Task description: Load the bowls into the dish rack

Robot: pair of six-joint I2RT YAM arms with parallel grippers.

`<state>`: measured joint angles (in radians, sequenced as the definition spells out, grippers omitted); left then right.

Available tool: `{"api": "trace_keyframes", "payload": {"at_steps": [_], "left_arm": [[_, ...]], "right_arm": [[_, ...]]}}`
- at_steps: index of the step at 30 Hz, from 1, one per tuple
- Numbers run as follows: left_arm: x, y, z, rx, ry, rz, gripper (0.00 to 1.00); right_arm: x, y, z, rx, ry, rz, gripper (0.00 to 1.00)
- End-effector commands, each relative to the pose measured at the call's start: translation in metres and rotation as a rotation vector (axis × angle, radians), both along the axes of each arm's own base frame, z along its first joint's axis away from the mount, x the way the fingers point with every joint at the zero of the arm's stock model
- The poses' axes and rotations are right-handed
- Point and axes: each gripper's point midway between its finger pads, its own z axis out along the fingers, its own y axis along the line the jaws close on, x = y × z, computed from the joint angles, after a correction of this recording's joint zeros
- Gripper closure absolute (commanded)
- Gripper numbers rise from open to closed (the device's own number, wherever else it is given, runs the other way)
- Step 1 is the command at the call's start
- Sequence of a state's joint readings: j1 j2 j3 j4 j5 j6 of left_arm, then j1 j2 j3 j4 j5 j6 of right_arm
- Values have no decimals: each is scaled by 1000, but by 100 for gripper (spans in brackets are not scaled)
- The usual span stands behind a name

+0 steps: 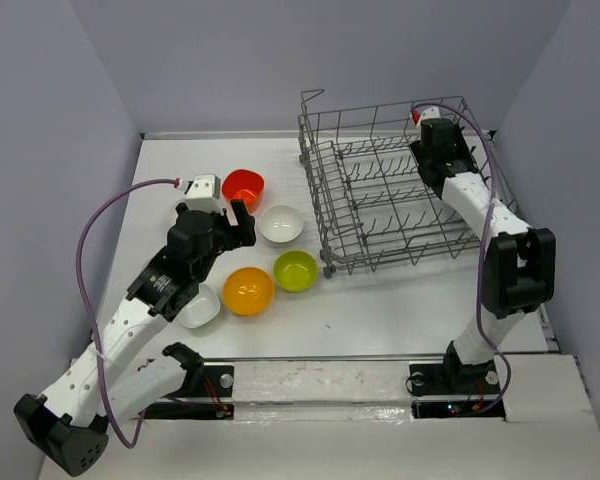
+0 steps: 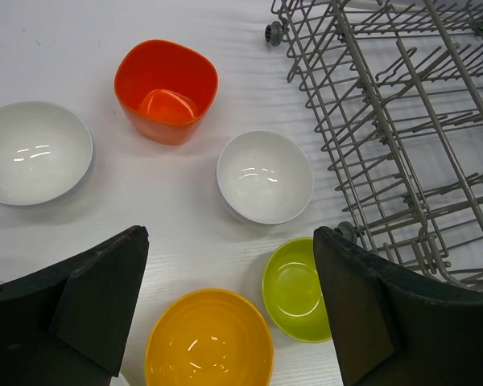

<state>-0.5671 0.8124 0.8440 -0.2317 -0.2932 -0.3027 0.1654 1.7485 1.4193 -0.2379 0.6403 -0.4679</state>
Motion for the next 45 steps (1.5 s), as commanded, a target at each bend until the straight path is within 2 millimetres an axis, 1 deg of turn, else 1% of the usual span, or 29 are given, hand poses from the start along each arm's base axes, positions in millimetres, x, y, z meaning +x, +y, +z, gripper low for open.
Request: {"api": "trace_keyframes", "payload": {"at_steps": [1, 3, 5, 6, 7, 8, 9, 10, 11, 12, 13, 14, 16, 18, 20, 23, 24, 25, 27, 28, 29, 30, 31, 33, 34, 35, 36, 37, 45], "left_arm": [[6, 11, 3, 14, -20, 47, 8], [8, 14, 1, 17, -17, 63, 8], [13, 21, -3, 23, -4, 94, 8], [15, 24, -6, 23, 7, 108, 8], [18, 28, -10, 27, 22, 125, 8], [25, 35, -20, 35, 59, 150, 8], [28, 36, -25, 32, 78, 157, 9], [31, 37, -28, 23, 92, 159, 9], [36, 39, -35, 20, 116, 163, 9], [42, 43, -40, 0, 136, 168, 10], [43, 44, -39, -11, 135, 165, 11], [47, 44, -44, -14, 153, 165, 12], [51, 41, -45, -26, 162, 157, 13], [55, 29, -52, -49, 193, 116, 13], [62, 19, -57, -83, 228, 93, 14], [70, 8, -68, -107, 269, 81, 16], [74, -1, -72, -122, 284, 72, 16], [77, -4, -75, -119, 294, 74, 16], [85, -11, -74, -110, 295, 83, 16], [89, -15, -82, -106, 318, 90, 17], [93, -20, -80, -108, 315, 87, 17], [95, -23, -83, -109, 323, 86, 17], [99, -27, -93, -103, 347, 96, 18], [104, -33, -95, -108, 363, 94, 19], [107, -35, -99, -108, 378, 94, 19], [110, -38, -110, -101, 408, 100, 21], [114, -39, -110, -99, 408, 105, 23], [115, -41, -120, -87, 430, 111, 23], [122, -38, -143, -59, 461, 160, 30]], "right_arm": [[-7, 6, 80, 141, -204, -52, 25], [-12, 7, 114, 208, -270, -84, 24], [-23, 18, 131, 371, -321, -111, 22], [-22, 38, 150, 530, -376, -68, 21], [-26, 49, 156, 607, -379, -40, 21], [-40, 58, 175, 691, -411, -8, 21], [-48, 69, 175, 762, -409, 23, 21], [-55, 91, 178, 897, -401, 79, 23], [-64, 101, 180, 954, -398, 123, 25], [-80, 116, 185, 1033, -409, 201, 24], [-87, 120, 187, 1062, -417, 230, 24], [-93, 122, 190, 1078, -427, 247, 22], [-106, 128, 194, 1139, -436, 267, 13], [-114, 135, 199, 1174, -429, 300, 13], [-124, 148, 205, 1246, -400, 351, 13], [-133, 152, 216, 1294, -424, 372, 19], [-136, 156, 212, 1318, -403, 384, 21], [-140, 157, 215, 1329, -416, 393, 23], [-140, 156, 206, 1343, -407, 373, 26], [-142, 157, 204, 1353, -406, 369, 28], [-144, 156, 206, 1356, -417, 372, 28], [-145, 156, 205, 1357, -418, 371, 29], [-146, 157, 201, 1354, -406, 377, 29], [-150, 158, 200, 1354, -398, 389, 30], [-151, 158, 200, 1355, -399, 391, 32], [-152, 158, 200, 1353, -396, 390, 33], [-153, 158, 200, 1353, -398, 390, 34], [-155, 157, 203, 1352, -408, 391, 34], [-160, 159, 205, 1361, -396, 404, 34]]}}
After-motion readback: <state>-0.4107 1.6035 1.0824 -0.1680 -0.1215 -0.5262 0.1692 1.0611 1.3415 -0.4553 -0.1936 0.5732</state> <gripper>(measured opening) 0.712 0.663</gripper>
